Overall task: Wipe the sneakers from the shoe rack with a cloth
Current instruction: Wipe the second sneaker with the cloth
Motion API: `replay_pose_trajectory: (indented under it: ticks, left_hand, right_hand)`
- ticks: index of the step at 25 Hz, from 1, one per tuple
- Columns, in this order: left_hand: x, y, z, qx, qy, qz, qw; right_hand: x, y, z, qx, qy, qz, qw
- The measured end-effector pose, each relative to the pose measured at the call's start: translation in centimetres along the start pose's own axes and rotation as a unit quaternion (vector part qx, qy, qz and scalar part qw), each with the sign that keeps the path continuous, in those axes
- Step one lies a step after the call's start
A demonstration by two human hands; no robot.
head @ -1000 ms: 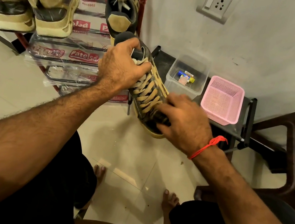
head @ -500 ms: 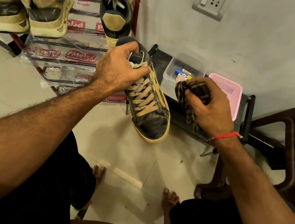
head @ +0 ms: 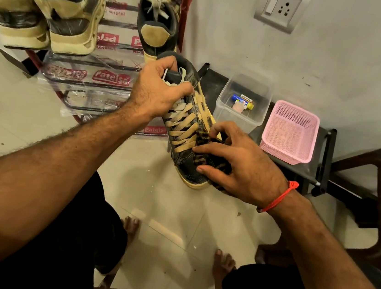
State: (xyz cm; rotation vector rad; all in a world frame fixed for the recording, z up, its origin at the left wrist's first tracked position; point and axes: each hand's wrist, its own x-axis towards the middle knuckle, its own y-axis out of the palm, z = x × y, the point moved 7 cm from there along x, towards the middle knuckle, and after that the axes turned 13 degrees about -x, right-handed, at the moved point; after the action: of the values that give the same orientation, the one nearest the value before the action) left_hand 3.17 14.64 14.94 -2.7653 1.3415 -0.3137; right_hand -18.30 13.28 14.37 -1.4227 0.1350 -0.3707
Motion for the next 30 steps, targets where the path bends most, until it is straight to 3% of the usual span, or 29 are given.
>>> replay_pose_trajectory:
  ticks: [7, 14, 16, 19, 25, 27, 30]
  left_hand:
    - [-0.4, 1.9, -0.8, -0.001, 0.055, 0.081, 0.995]
    - [-2.3, 4.8, -1.4, -0.070, 0.075, 0.170, 0.980]
    - [-2.5, 5.1, -1.3, -0.075, 0.068, 0.165, 0.981]
    - [-1.9, 4.7, -0.6, -0.083, 0.043, 0.119, 0.988]
    - [-0.4, 2.0, 1.5, -0.077, -0.021, 0.014, 0.997]
    - [-0.2, 1.8, 1.8, -0.052, -0.029, 0.005, 0.998]
    - [-0.7, 2.7, 2.1, -0.018, -0.032, 0.029, 0.999]
  right_hand:
    - [-0.1, -0.7, -0.7, 0.035, 0.068, -0.154, 0.985]
    - [-0.1, -3.2, -1.6, 0.073, 0.135, -0.336, 0.929]
    - [-0.3, -3.6, -1.8, 0.072, 0.137, -0.352, 0.923]
    - [0.3, -2.7, -0.9, 0.058, 0.100, -0.292, 0.950]
    - [1.2, -0.6, 1.5, 0.035, 0.021, -0.060, 0.997]
    - [0.8, 0.4, 2.5, 0.020, -0.007, 0.020, 1.000]
    - [0.4, 0.7, 2.8, 0.028, -0.040, 0.076, 0.996]
